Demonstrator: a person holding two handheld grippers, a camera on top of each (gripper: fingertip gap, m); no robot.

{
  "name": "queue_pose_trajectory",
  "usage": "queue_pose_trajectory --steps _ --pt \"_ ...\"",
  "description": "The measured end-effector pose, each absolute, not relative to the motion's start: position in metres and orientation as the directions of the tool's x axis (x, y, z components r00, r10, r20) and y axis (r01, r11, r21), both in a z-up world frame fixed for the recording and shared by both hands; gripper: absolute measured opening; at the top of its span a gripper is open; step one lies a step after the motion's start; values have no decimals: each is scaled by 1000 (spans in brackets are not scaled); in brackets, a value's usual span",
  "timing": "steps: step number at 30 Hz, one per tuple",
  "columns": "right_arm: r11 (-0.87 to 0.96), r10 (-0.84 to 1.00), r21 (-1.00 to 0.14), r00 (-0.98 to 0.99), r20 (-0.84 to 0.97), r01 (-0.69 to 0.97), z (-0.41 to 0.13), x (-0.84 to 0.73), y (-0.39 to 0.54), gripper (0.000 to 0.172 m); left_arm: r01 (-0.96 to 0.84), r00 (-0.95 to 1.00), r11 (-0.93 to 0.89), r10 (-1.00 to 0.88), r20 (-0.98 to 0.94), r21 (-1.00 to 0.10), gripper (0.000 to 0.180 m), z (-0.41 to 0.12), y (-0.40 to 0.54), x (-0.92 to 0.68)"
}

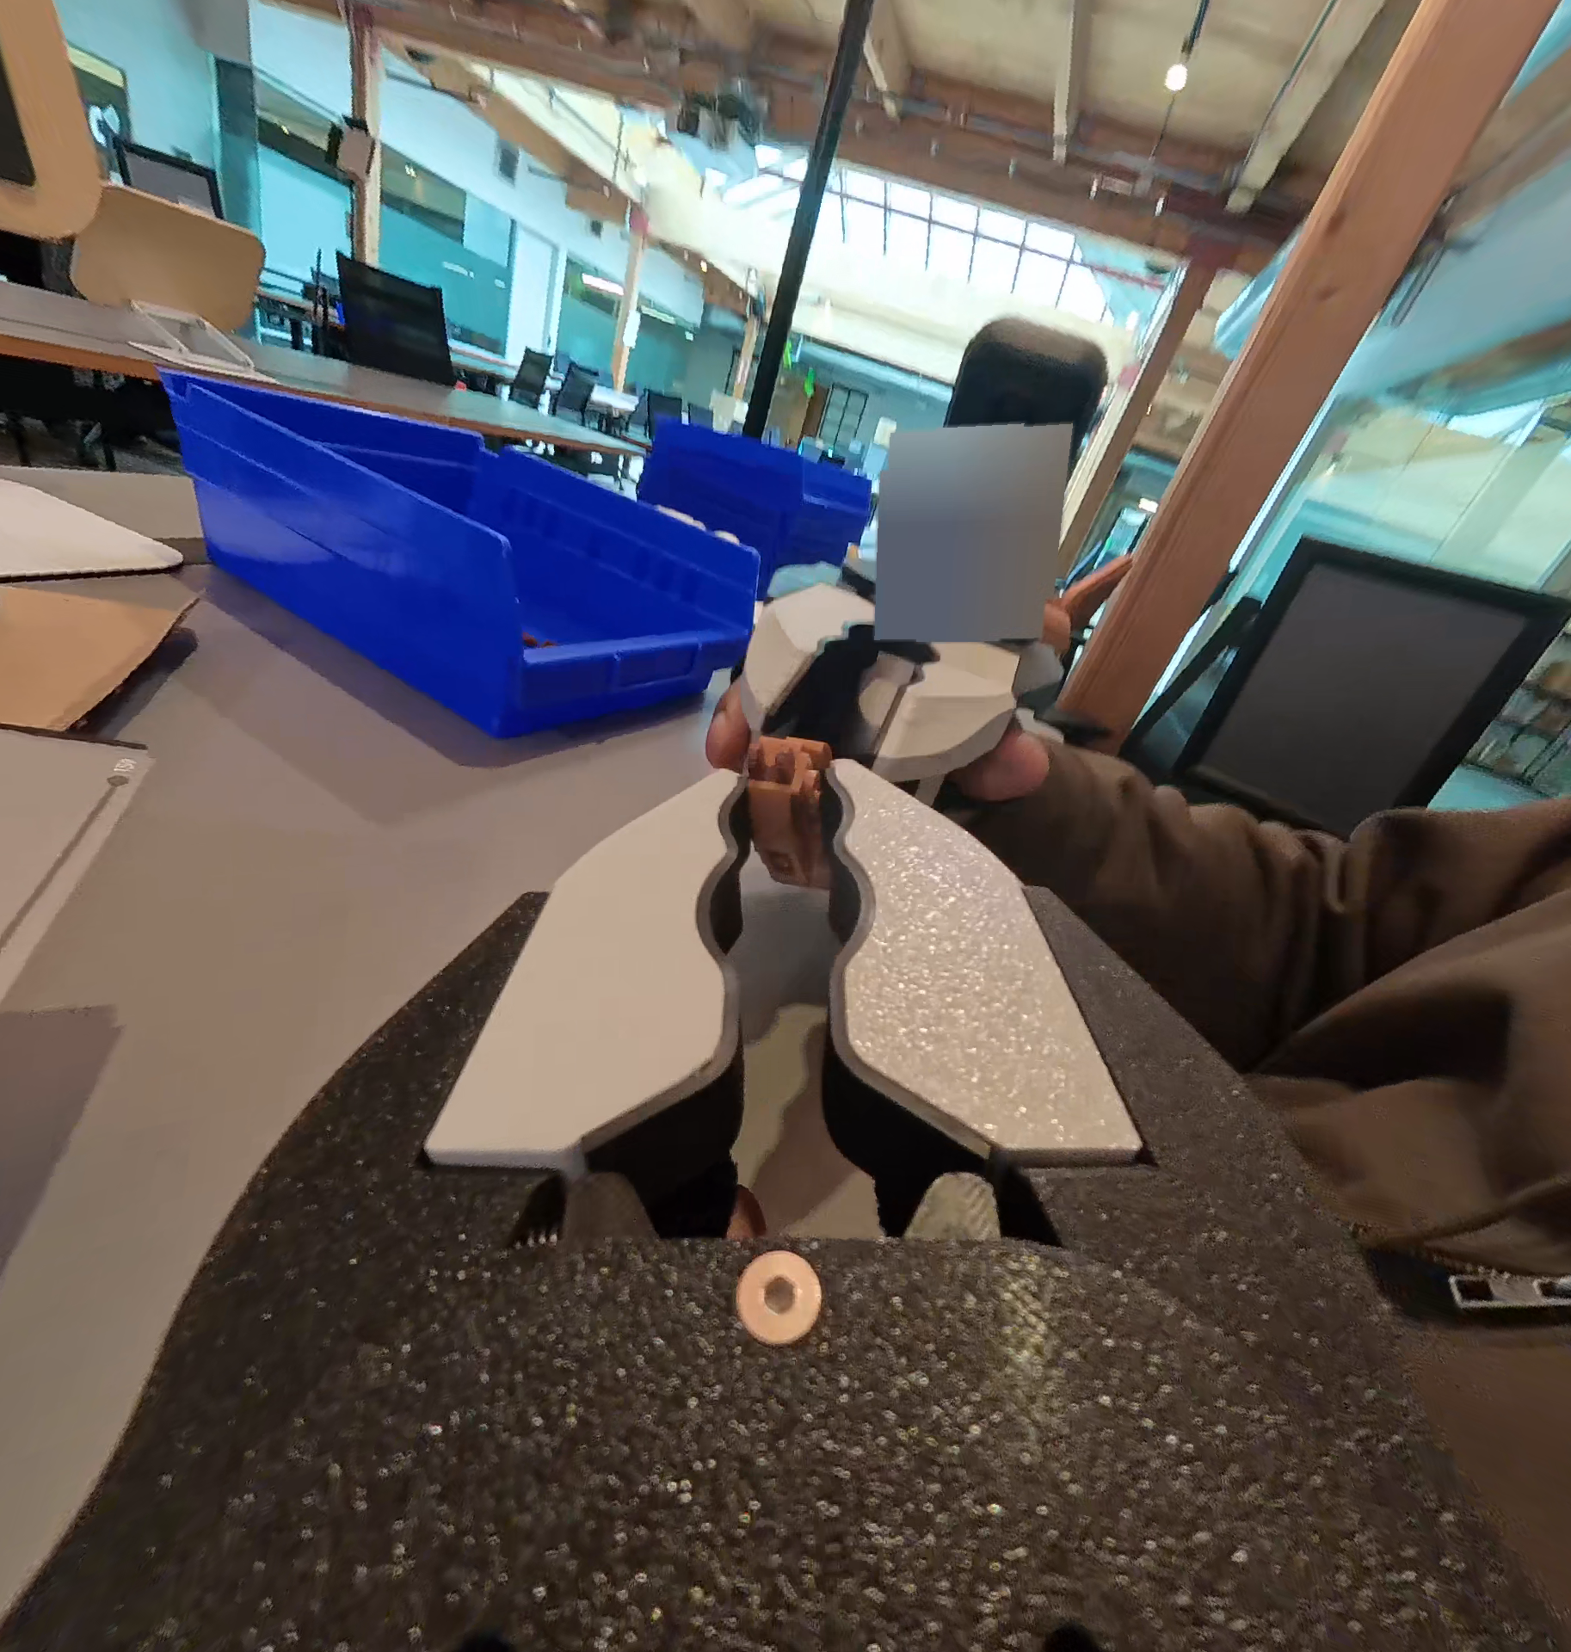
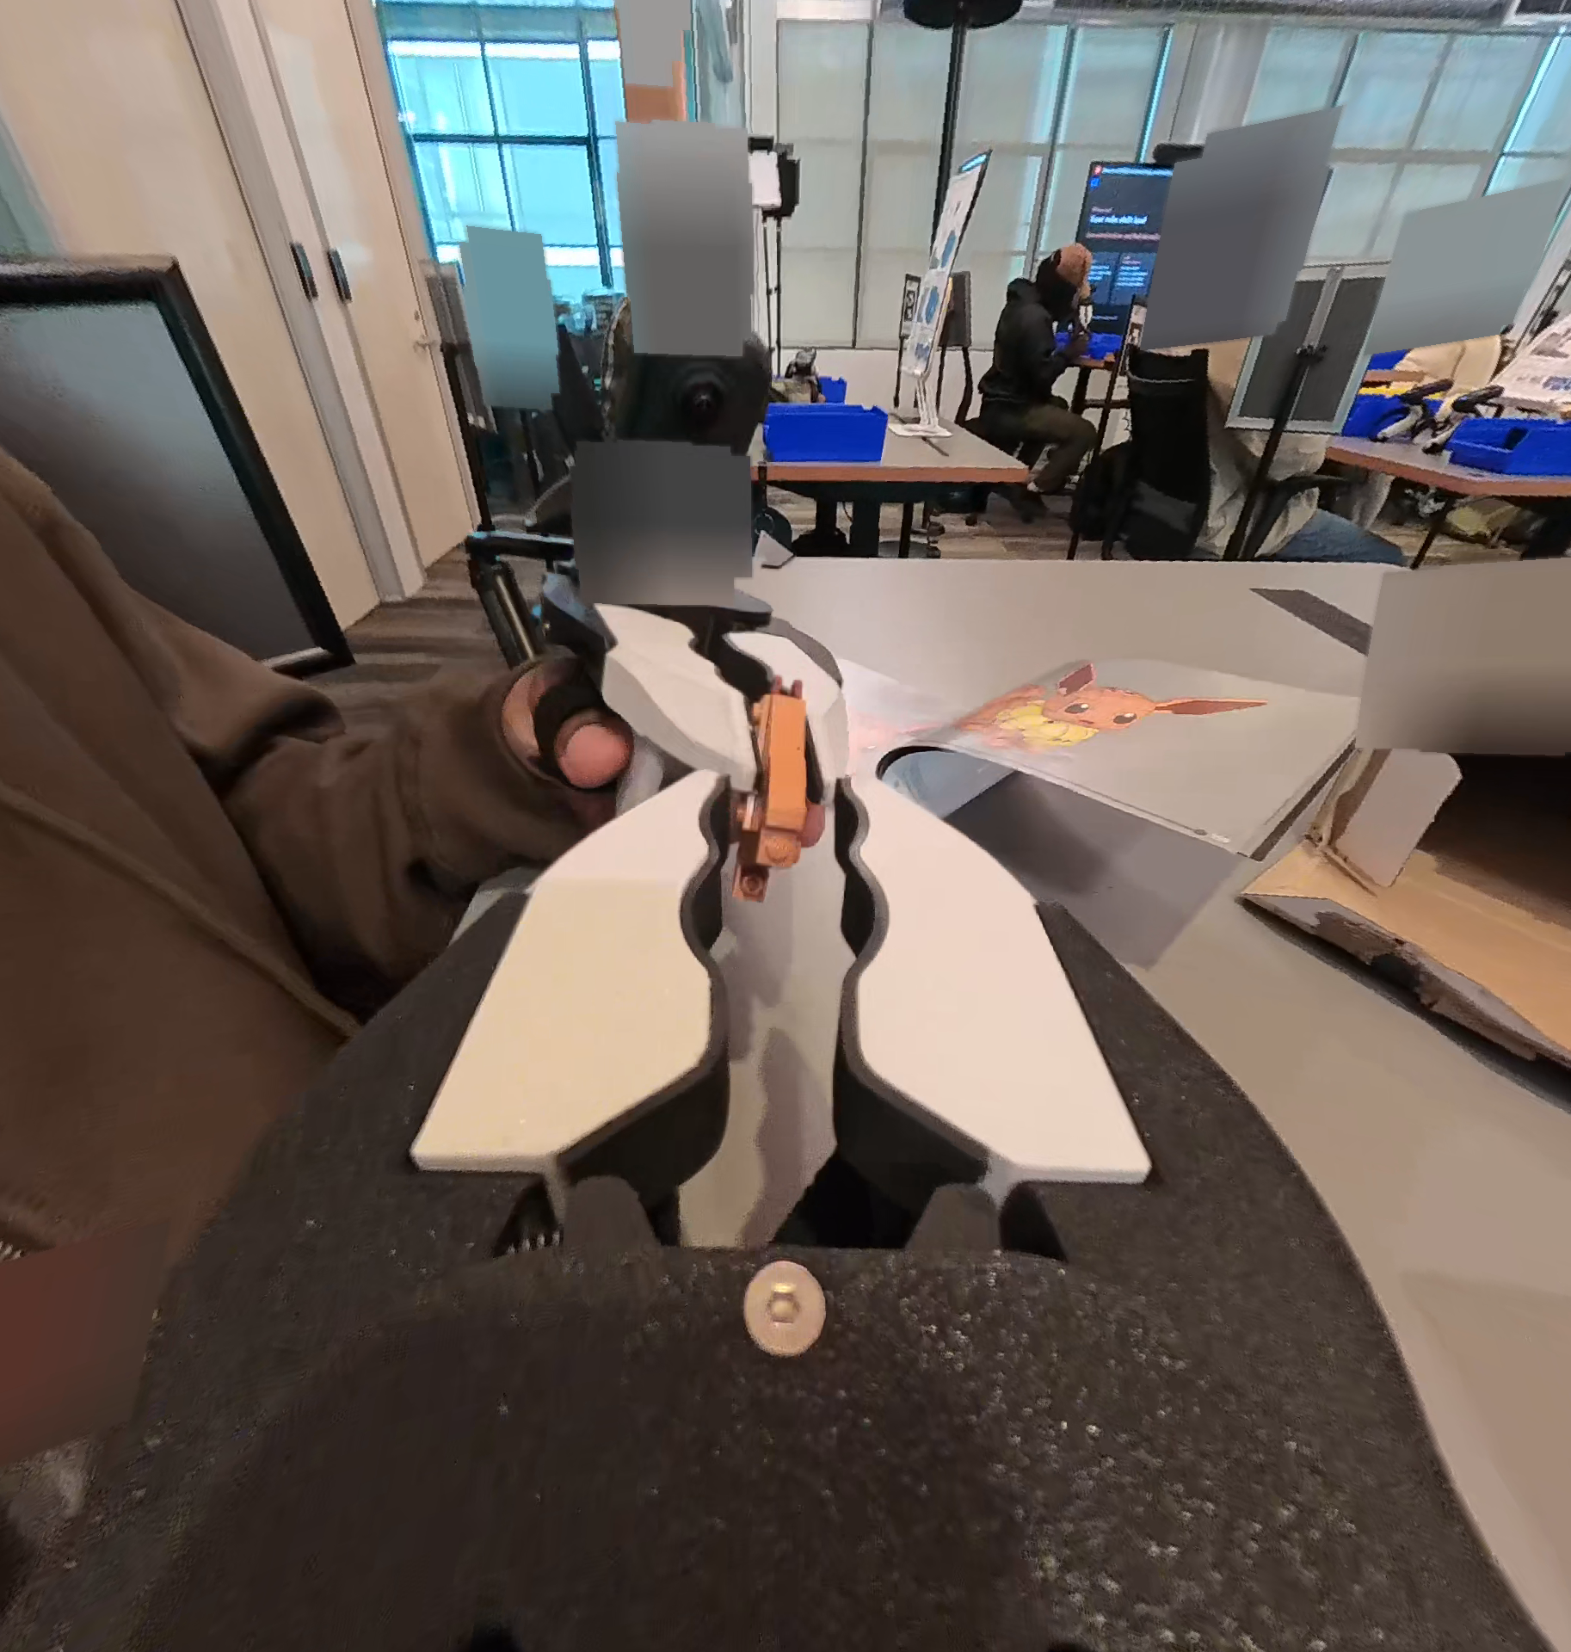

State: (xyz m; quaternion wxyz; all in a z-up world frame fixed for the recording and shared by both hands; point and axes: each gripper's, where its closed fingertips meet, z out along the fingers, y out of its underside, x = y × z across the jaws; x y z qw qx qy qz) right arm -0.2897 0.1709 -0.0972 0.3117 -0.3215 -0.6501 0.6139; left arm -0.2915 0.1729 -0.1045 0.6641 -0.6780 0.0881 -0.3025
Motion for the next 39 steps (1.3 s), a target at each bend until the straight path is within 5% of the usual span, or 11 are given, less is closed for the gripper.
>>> queue_pose_trajectory --steps 6,20,39 --pt "171 790 -981 -608 79 94 -113 -286 169 13 129 850 -140 -495 182 -982 14 -119 176 -284" --pt "152 750 -968 -661 -17 198 -124 -278 167 9 58 833 -140 -539 125 -988 14 -122 173 -273" --pt "39 740 -989 -669 -65 140 -101 -275 165 7 200 775 -102 -591 221 -974 14 -105 169 -271"
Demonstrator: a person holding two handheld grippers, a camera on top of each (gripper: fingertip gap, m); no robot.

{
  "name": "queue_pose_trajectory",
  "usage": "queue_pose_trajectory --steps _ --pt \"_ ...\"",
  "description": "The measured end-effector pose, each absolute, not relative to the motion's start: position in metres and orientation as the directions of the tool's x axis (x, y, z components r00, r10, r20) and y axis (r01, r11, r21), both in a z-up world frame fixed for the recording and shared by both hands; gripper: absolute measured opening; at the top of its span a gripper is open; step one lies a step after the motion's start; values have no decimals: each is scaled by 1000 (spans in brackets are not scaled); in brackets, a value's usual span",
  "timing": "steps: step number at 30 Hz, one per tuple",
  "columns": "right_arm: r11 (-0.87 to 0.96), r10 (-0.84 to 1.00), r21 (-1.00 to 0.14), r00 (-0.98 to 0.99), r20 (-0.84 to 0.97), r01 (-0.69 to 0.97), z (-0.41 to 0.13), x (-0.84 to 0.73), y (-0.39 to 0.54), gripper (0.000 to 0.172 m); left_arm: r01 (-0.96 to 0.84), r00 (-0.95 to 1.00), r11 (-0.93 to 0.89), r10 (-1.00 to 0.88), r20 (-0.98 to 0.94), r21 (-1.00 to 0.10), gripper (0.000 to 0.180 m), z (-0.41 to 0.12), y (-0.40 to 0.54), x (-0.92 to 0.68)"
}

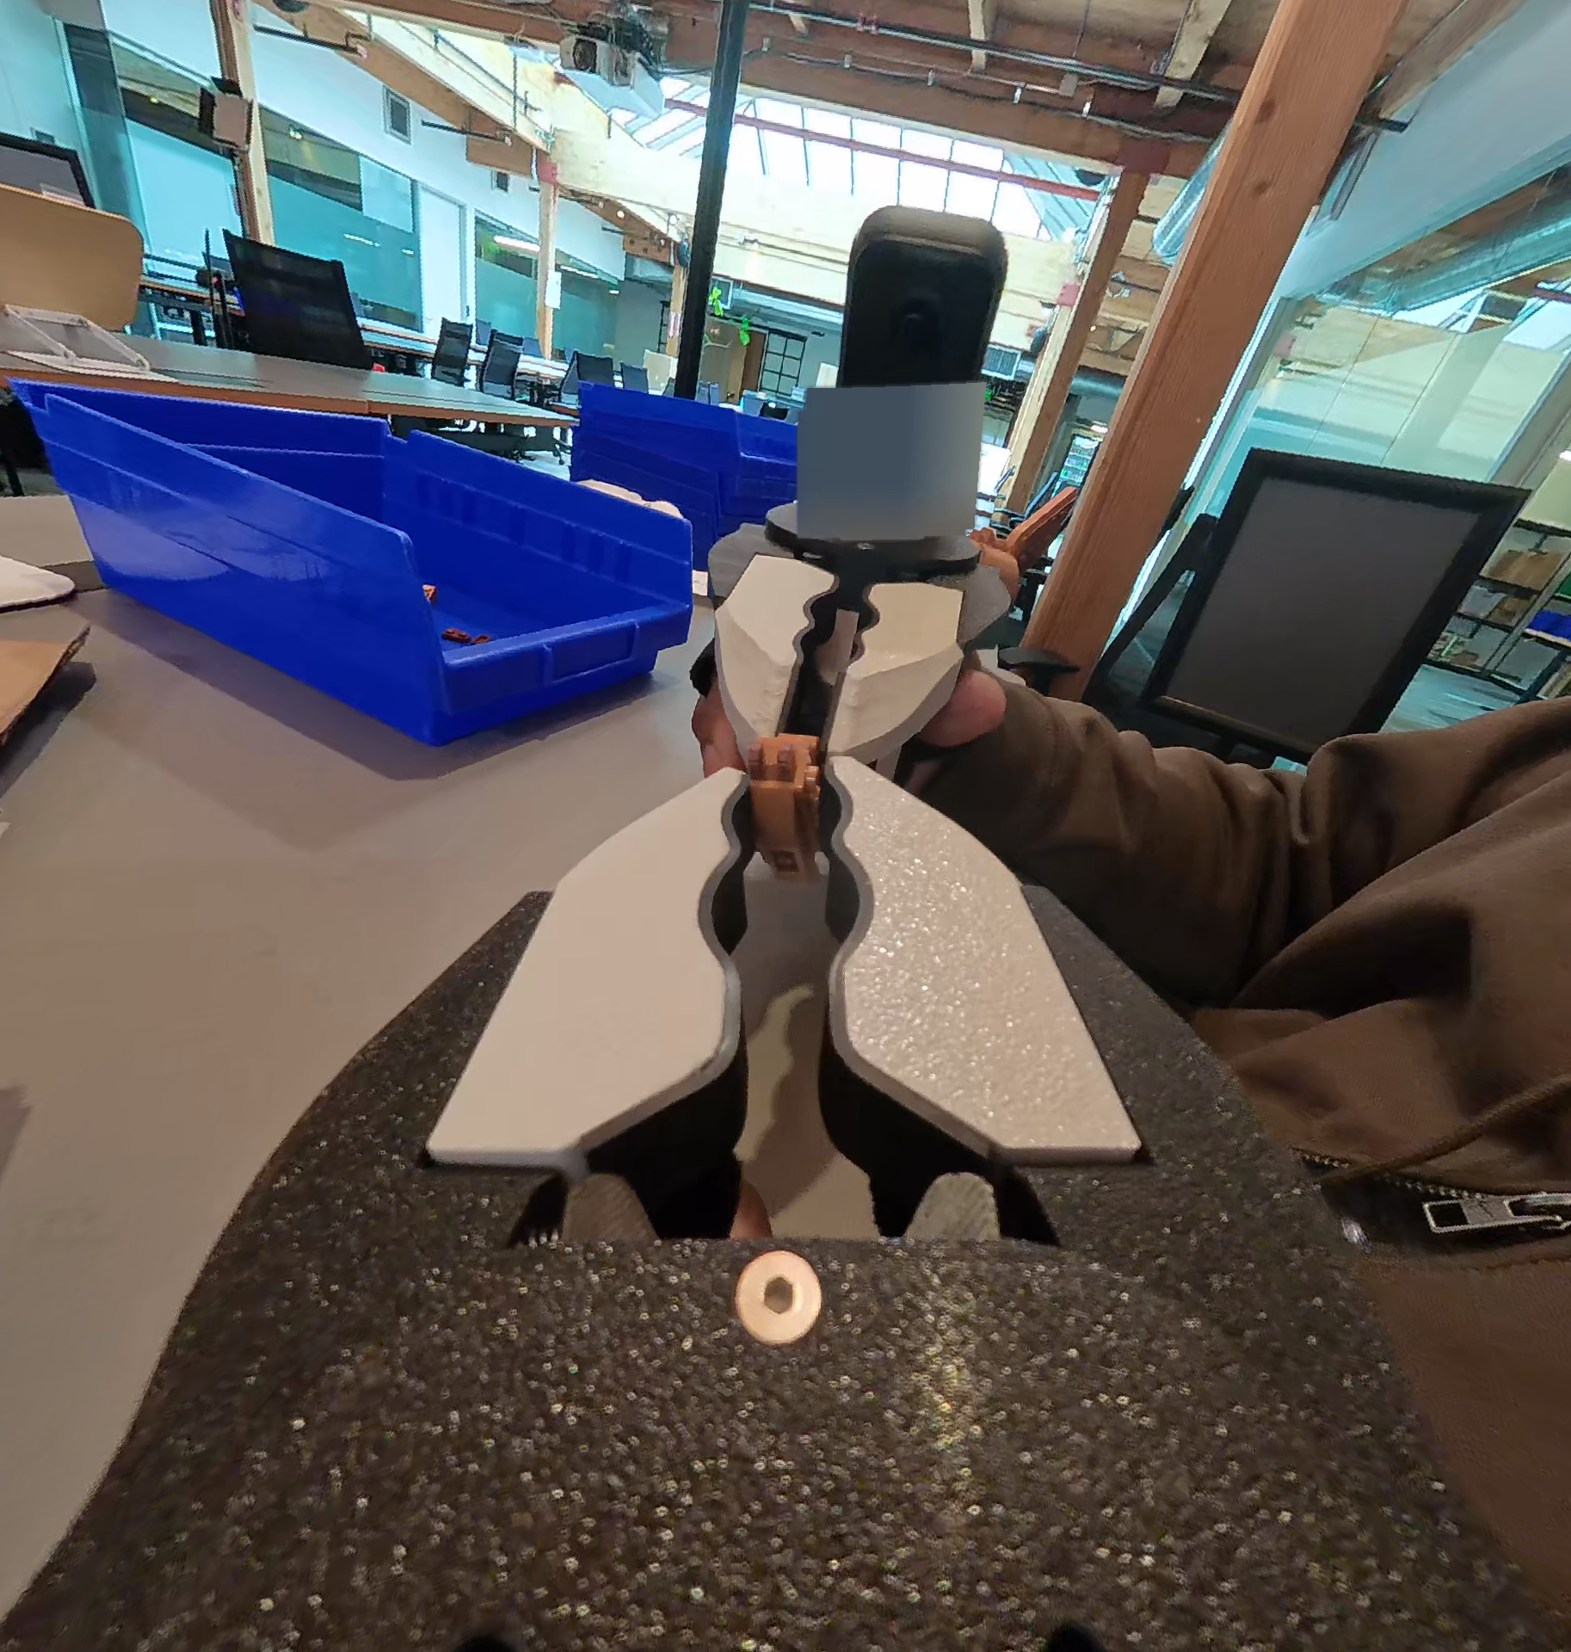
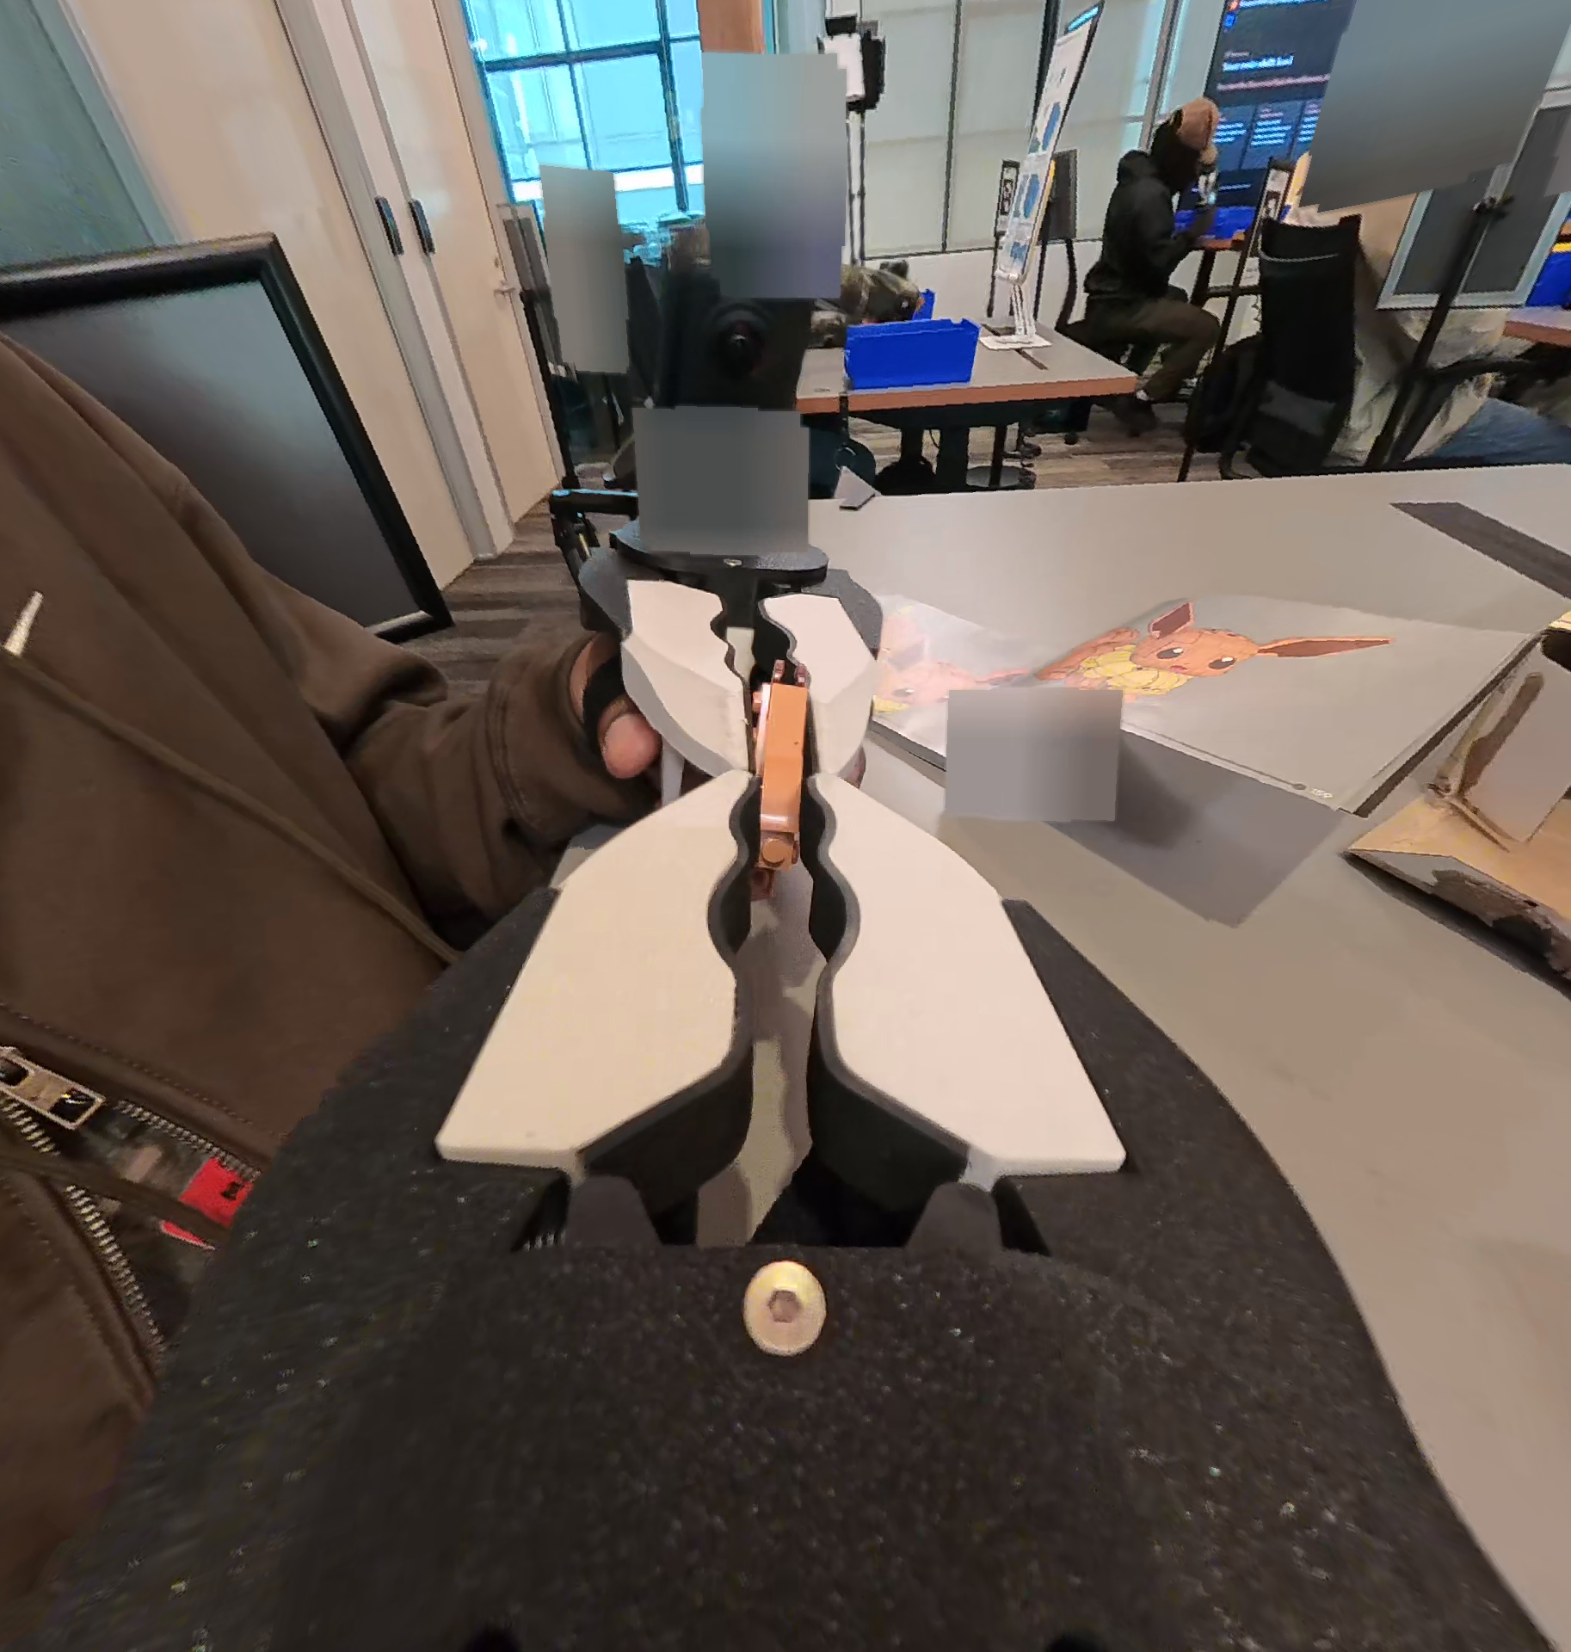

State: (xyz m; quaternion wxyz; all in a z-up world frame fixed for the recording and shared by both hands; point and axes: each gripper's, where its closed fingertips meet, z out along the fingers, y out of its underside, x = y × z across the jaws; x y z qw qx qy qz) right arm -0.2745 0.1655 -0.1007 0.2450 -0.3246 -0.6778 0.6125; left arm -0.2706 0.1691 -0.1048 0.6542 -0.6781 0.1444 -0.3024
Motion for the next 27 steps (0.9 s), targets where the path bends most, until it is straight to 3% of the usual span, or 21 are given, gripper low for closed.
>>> queue_pose_trajectory --steps 12,18,20,22,24,27 --pt "-158 704 -972 -670 -233 172 -88 -278 165 7 229 774 -55 -596 215 -972 14 -95 168 -274" --pt "133 820 -991 -564 101 17 -89 -279 169 8 270 770 -113 -572 285 -956 13 -103 171 -279" --pt "-106 811 -985 -585 -6 -136 -45 -259 188 7 241 852 -168 -436 292 -956 13 -119 177 -306" --pt "-330 812 -919 -561 -160 -215 -19 -242 236 7 299 818 -82 -491 300 -951 13 -101 166 -312" --pt "-397 865 -899 -403 -299 -186 -27 -244 289 7 349 805 -79 -486 341 -934 13 -98 165 -319" --pt "-349 930 -934 96 -355 -78 -65 -244 384 8 339 806 -88 -486 337 -937 13 -101 168 -314"
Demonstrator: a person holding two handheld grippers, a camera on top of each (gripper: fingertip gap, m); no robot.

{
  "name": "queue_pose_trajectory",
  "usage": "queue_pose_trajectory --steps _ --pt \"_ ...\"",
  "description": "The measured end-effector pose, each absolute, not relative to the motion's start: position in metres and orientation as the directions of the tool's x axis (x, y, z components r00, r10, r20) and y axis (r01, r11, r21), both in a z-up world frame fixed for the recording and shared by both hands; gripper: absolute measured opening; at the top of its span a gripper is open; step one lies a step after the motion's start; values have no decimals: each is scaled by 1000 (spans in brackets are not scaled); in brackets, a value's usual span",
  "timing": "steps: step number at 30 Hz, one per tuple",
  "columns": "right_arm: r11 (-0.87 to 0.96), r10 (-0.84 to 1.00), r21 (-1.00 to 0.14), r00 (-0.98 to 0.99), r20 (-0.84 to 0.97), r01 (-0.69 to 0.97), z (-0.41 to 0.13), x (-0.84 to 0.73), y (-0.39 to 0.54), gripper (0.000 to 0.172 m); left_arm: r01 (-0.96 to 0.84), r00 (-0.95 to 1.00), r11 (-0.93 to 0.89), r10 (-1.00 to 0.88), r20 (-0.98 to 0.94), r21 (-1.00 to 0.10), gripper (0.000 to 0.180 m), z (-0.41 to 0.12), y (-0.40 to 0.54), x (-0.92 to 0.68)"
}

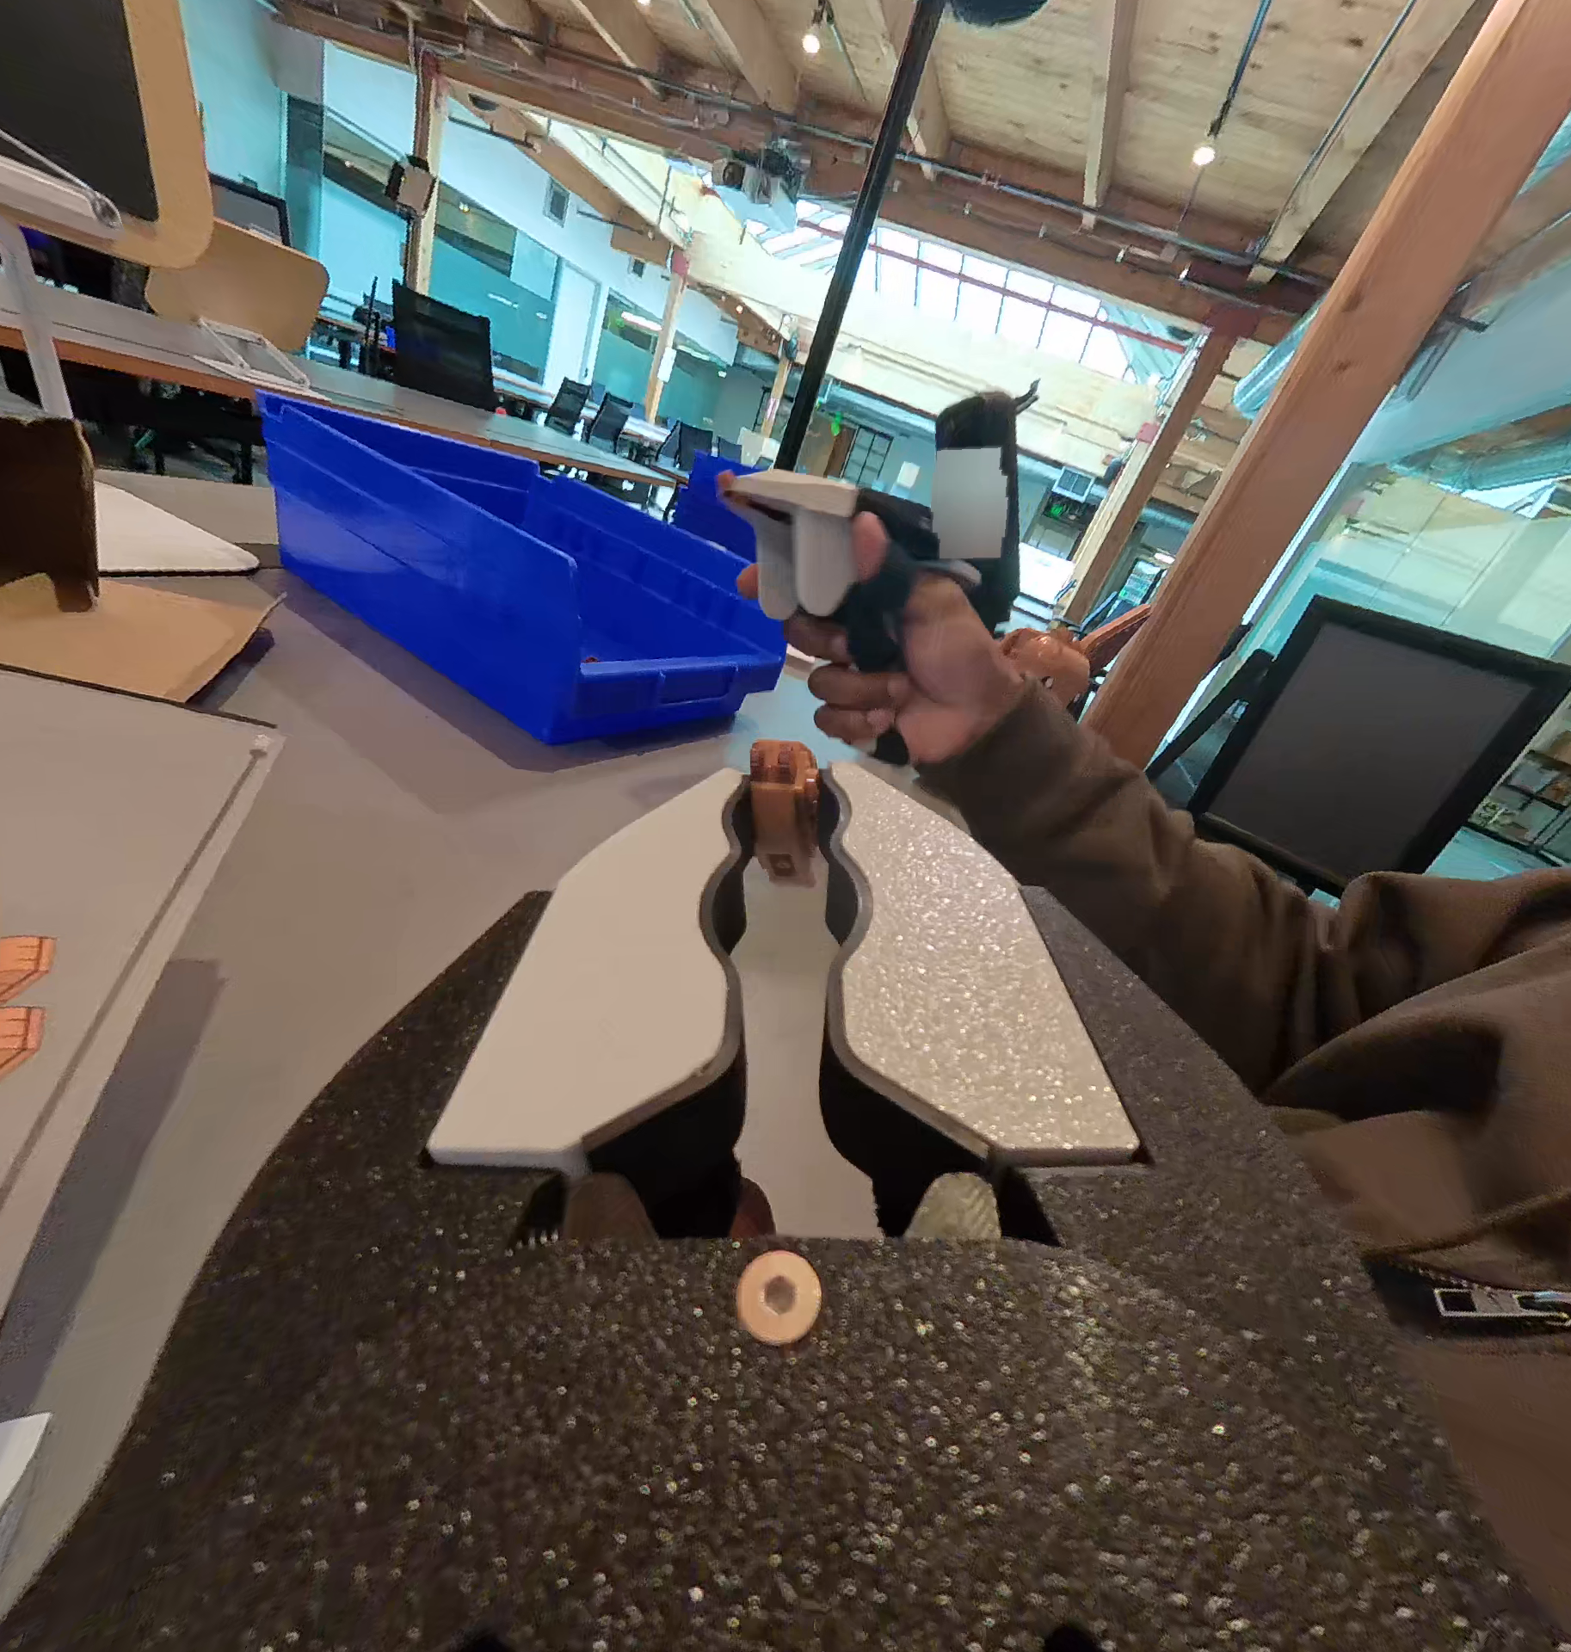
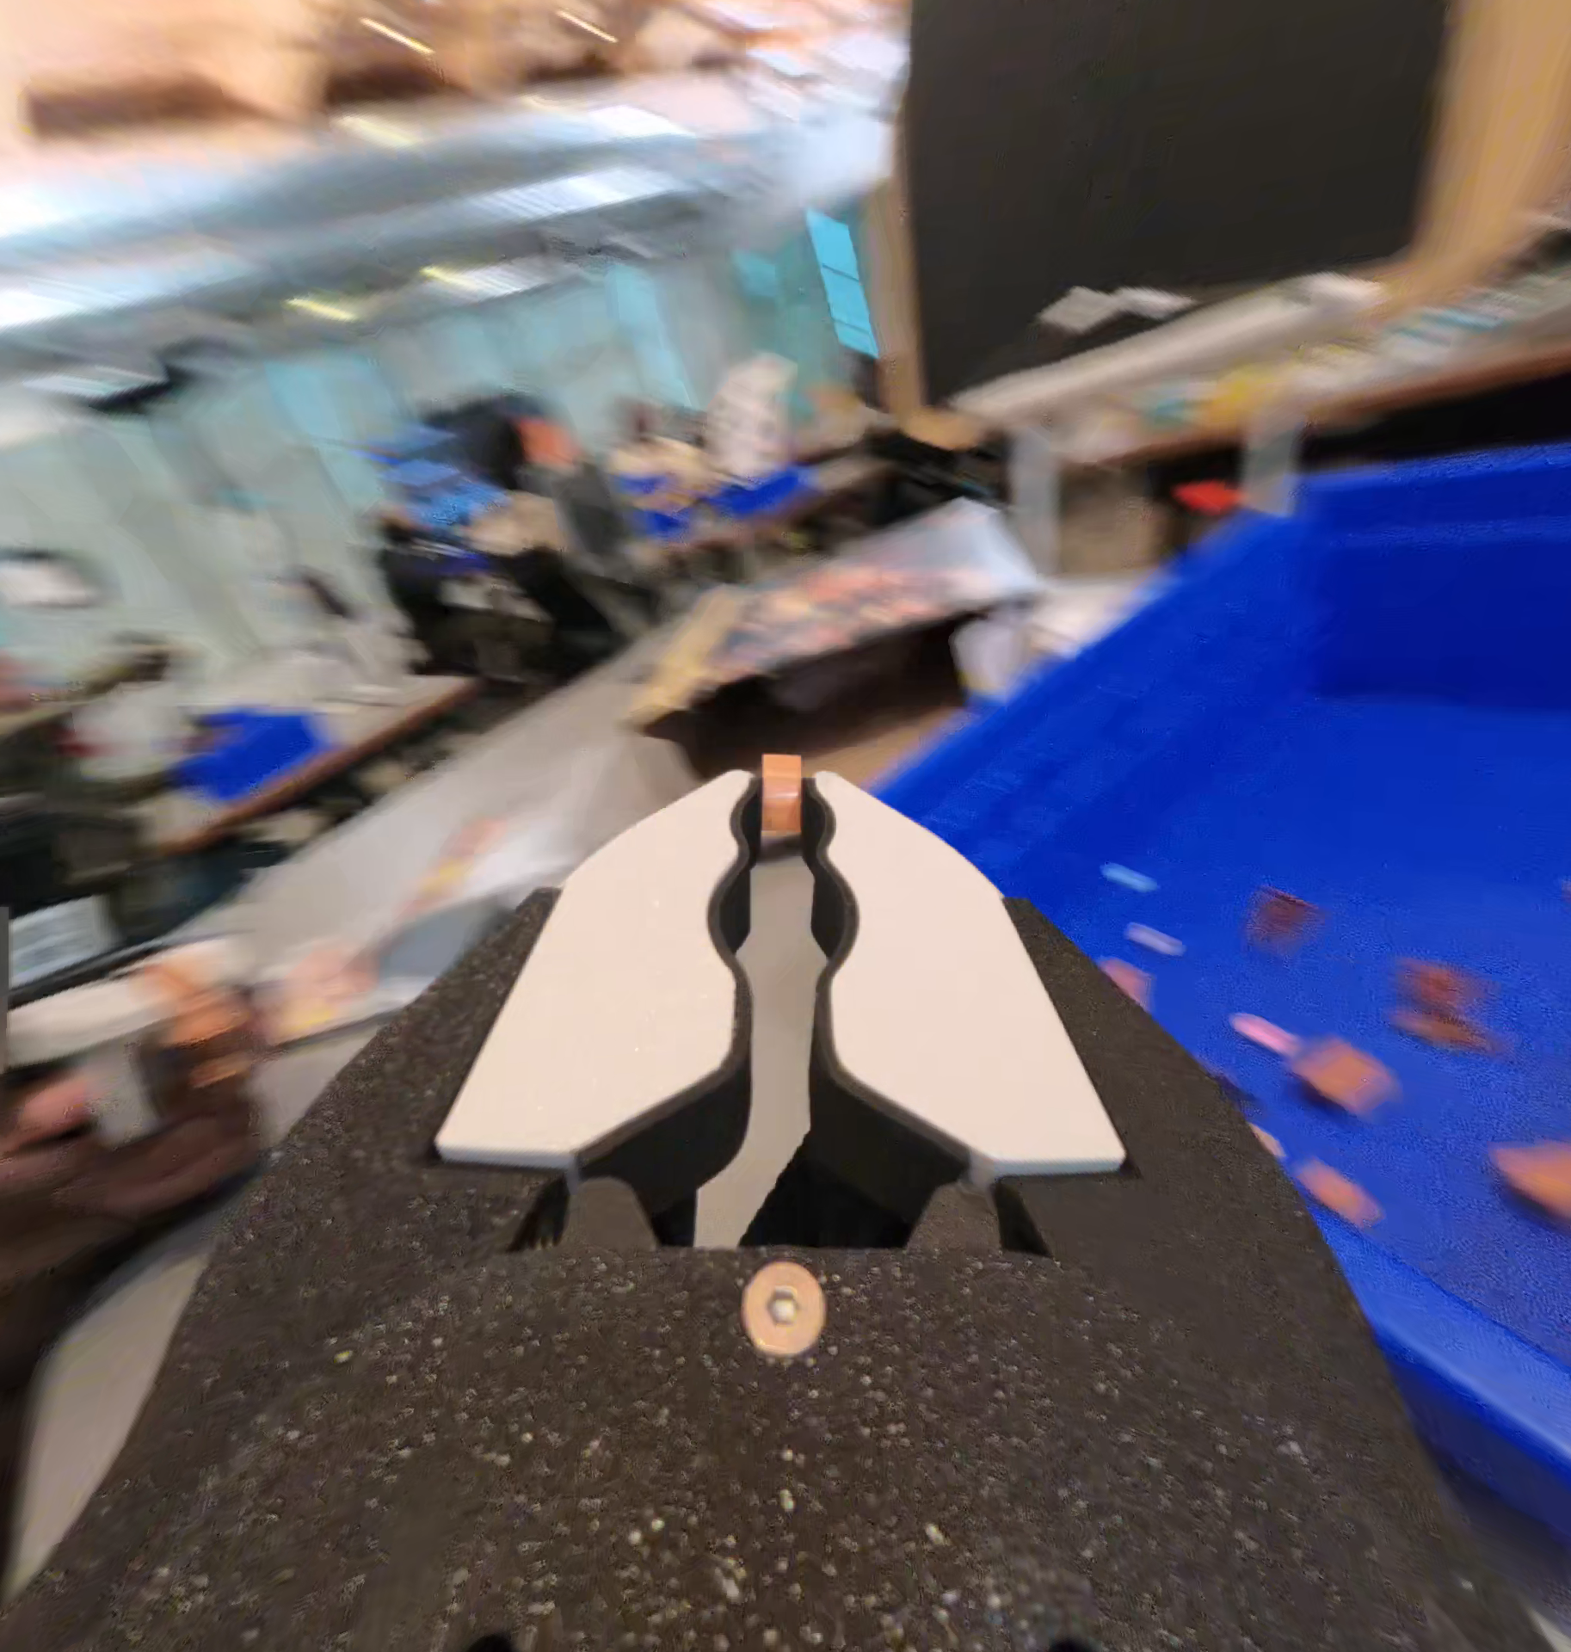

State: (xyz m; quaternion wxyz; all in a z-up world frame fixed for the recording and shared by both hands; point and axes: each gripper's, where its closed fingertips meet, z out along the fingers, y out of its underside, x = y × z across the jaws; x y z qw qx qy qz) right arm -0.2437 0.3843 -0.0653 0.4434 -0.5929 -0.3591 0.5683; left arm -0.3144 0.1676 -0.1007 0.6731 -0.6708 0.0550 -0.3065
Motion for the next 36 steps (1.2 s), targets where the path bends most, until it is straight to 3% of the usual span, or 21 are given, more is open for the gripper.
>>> queue_pose_trajectory --steps 2,5,9,14,19,23,27,32,36 --pt "-374 875 -927 329 -354 -2 -89 -235 431 8 326 812 -100 -480 333 -940 13 -103 170 -312" --pt "-417 814 -908 464 -349 49 -111 -228 462 18 330 816 -101 -470 337 -939 13 -104 171 -314" --pt "-441 797 -897 470 -379 26 -115 -226 465 31 338 812 -104 -471 345 -936 13 -104 170 -314" --pt "-330 874 -935 334 -353 -125 -76 -226 436 32 373 801 -92 -471 370 -923 13 -102 170 -316" --pt "59 993 -998 106 57 -13 -70 -257 316 30 530 703 -79 -515 490 -844 14 -92 170 -318" --pt "401 915 -913 7 403 72 -94 -280 230 27 602 619 -96 -570 540 -792 14 -88 171 -310" --pt "285 947 -956 -173 269 75 -113 -292 174 27 574 627 -85 -595 504 -815 14 -85 170 -300" --pt "0 949 -1000 -316 -6 18 -98 -285 162 28 546 617 -89 -630 472 -833 14 -83 166 -292" --pt "-115 923 -993 -371 -102 -14 -88 -277 165 23 495 615 -111 -656 437 -862 14 -85 165 -280"
